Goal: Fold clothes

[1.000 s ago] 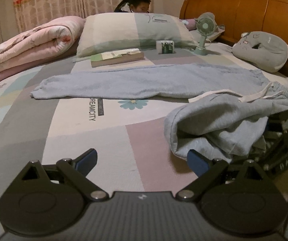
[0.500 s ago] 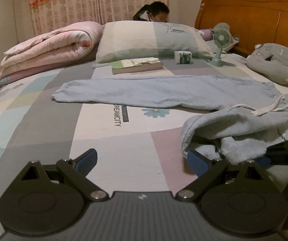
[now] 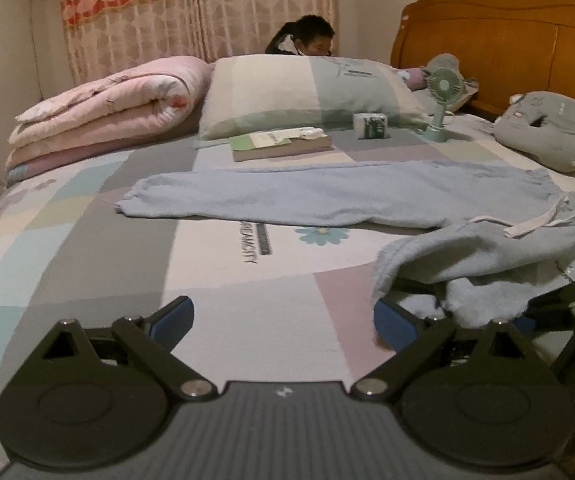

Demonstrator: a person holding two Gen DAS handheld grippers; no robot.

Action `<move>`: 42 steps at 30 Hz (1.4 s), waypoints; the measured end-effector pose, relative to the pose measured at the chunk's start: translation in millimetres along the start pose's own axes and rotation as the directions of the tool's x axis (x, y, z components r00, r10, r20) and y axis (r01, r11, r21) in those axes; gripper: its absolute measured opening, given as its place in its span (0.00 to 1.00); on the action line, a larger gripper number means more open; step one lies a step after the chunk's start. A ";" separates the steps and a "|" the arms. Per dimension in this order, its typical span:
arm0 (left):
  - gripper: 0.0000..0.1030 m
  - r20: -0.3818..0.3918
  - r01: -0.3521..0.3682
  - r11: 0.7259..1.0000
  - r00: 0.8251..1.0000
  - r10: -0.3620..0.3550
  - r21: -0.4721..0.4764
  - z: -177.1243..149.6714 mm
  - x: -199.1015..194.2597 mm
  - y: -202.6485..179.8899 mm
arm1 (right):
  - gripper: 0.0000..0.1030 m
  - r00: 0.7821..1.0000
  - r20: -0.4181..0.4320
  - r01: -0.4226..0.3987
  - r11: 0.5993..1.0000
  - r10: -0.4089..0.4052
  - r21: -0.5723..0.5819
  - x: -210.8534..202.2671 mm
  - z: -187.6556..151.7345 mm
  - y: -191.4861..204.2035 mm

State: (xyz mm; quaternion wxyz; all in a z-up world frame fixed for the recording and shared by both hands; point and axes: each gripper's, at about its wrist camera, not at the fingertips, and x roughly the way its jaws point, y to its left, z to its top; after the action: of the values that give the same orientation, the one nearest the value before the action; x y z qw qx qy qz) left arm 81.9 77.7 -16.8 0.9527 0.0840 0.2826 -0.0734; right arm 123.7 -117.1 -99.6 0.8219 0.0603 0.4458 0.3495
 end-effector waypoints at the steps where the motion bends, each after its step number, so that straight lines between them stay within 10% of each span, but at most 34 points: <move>1: 0.94 0.006 -0.017 1.000 1.000 0.017 0.006 0.8 -2.6 4.1 | 1.00 1.000 -0.002 -0.010 1.000 0.010 -0.004 4.0 4.0 3.6; 16: 0.94 -0.001 -0.166 0.981 0.986 0.167 -0.095 -12.2 -25.8 68.2 | 1.00 0.945 -0.015 -0.327 0.944 0.326 -0.049 48.5 47.4 71.1; 24: 0.95 -0.013 -0.058 0.997 0.998 0.057 -0.047 -11.6 -14.0 39.3 | 1.00 0.996 0.058 -0.060 0.996 0.064 -0.066 -17.4 21.2 34.3; 31: 0.95 -0.086 0.123 0.992 0.989 -0.119 0.041 -13.6 5.5 -26.2 | 1.00 0.968 0.115 0.212 0.973 -0.221 0.086 -73.6 -27.3 -25.5; 42: 0.95 -0.249 0.341 0.929 0.921 -0.299 0.145 -39.0 9.6 -109.1 | 1.00 0.964 0.136 0.189 0.948 -0.229 0.256 -89.9 -81.1 -65.0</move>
State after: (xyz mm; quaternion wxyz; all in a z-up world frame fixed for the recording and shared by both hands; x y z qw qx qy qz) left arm 48.9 -21.7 -67.3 0.8780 0.1326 0.3893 -0.2448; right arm 62.5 -239.5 -112.5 0.8749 0.1401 0.4196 0.1973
